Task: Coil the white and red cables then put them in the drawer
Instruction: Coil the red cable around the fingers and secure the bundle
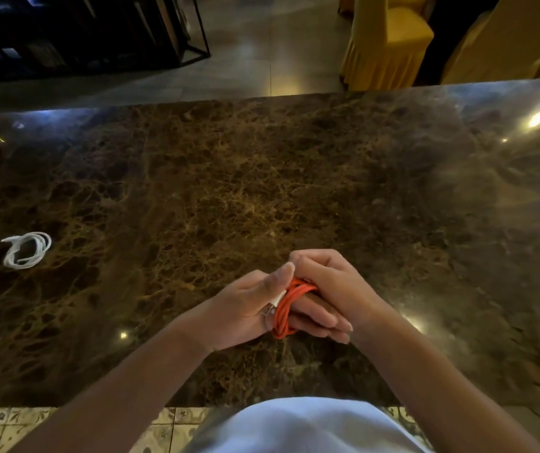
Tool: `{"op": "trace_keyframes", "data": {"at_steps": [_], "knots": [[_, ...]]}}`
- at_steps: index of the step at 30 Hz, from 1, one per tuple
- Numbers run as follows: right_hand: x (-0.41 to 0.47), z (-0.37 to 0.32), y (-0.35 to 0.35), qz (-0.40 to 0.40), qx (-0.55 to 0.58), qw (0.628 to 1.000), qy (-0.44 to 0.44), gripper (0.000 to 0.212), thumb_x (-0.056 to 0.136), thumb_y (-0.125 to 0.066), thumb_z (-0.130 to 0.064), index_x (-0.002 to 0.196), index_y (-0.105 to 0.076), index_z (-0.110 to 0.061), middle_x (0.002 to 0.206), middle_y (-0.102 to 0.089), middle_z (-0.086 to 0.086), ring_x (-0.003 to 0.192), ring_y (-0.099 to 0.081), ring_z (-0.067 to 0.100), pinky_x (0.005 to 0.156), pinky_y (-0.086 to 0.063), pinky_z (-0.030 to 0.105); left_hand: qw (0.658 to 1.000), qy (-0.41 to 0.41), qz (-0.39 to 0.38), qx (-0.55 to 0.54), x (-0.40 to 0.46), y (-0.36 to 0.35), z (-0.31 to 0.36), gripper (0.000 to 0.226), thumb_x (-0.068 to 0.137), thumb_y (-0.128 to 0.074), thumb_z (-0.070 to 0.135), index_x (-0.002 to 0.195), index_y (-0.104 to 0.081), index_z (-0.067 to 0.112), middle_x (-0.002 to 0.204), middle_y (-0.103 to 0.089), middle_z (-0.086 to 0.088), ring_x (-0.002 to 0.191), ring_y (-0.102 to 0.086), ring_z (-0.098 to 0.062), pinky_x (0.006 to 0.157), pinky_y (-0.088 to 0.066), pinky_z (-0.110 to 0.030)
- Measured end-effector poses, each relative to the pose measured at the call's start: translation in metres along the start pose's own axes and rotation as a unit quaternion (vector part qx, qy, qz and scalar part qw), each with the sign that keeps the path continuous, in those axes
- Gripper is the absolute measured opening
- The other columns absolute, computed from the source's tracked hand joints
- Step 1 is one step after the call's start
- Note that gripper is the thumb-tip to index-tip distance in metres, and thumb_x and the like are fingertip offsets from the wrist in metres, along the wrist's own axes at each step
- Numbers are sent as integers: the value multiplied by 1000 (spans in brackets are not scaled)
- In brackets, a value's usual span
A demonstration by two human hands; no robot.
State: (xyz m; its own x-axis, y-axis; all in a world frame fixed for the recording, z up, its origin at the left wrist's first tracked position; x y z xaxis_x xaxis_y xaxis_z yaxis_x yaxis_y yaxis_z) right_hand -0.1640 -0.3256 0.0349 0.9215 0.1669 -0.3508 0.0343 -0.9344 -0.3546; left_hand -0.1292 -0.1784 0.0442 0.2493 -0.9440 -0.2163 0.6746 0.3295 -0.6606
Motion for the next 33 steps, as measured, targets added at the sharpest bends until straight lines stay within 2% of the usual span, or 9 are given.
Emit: {"op": "trace_keyframes", "data": {"at_steps": [6, 9, 12, 15, 18, 22, 24, 30, 33], "knots": [[-30, -3, 39, 58, 18, 998, -29, 36, 76, -74, -41, 63, -65, -8, 45, -48, 8, 33, -43, 14, 33, -32, 23, 998, 19, 52, -32, 34, -32, -18, 58, 100, -54, 51, 121, -68, -2, 115, -74, -16, 118, -69, -26, 103, -55, -38], [-46, -11, 50, 76, 14, 997, -9, 57, 84, -76, -33, 78, -56, 20, 43, -47, 10, 30, -41, 11, 32, -34, 18, 998, 36, 57, -21, 46, -43, -14, 55, 98, -49, 46, 117, -68, -3, 104, -77, -13, 106, -74, -21, 95, -59, -33], [-46, -8, 44, 83, 54, 995, 8, 56, 96, -59, -24, 80, -44, 27, 37, -41, 6, 23, -34, 9, 29, -33, 16, 996, 30, 84, 11, 46, -37, -15, 59, 99, -52, 49, 110, -71, -6, 109, -73, -24, 111, -70, -31, 101, -57, -39], [-34, 2, 43, 120, 70, 990, 13, 54, 101, -59, -22, 77, -46, 24, 35, -39, 5, 24, -31, 11, 31, -30, 17, 987, 21, 148, 57, 46, -29, -15, 55, 102, -50, 48, 96, -77, 1, 106, -75, -23, 110, -71, -32, 106, -55, -42], [-16, 8, 49, 160, 14, 987, 22, 44, 104, -56, -24, 72, -60, 6, 41, -44, 4, 32, -36, 15, 37, -31, 23, 976, 24, 210, 52, 56, -19, -13, 53, 105, -49, 42, 84, -75, 0, 94, -77, -19, 96, -76, -26, 91, -60, -34], [-6, 9, 62, 277, -144, 949, 54, 43, 96, -65, -25, 62, -60, 1, 52, -53, 8, 48, -47, 22, 52, -37, 36, 957, 6, 270, 109, 52, -8, -17, 44, 106, -49, 38, 97, -79, 9, 98, -78, -10, 99, -73, -20, 99, -55, -40], [-3, 3, 72, 326, -180, 925, 68, 44, 91, -67, -28, 57, -57, -3, 53, -50, 6, 51, -44, 21, 54, -35, 38, 946, -19, 293, 135, 44, -3, -18, 37, 103, -52, 38, 98, -82, 18, 96, -77, -1, 92, -68, -14, 93, -50, -36], [15, -4, 56, 279, -170, 943, 56, 41, 98, -65, -32, 64, -64, -8, 56, -48, 8, 54, -41, 23, 56, -35, 36, 942, -75, 295, 144, 20, -2, -4, 37, 100, -55, 41, 112, -74, 11, 100, -75, -5, 96, -70, -18, 88, -55, -34], [28, 1, 43, 271, -172, 946, 47, 51, 99, -65, -34, 61, -60, 1, 56, -50, 9, 57, -44, 24, 60, -38, 40, 895, -57, 340, 284, 5, 2, -3, 41, 96, -61, 48, 121, -69, 17, 104, -76, 3, 101, -72, -8, 91, -59, -28]]}}
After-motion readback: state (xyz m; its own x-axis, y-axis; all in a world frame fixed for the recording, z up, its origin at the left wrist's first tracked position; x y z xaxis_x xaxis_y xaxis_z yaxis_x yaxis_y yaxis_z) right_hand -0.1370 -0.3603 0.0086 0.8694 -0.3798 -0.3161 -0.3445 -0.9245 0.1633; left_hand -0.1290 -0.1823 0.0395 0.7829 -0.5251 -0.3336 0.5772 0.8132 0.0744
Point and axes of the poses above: each hand's wrist, its own x-axis towards the middle knuckle, its own y-axis out of the back of the hand, z = x × y, the point moved 2 cm from there along x, towards the middle knuckle
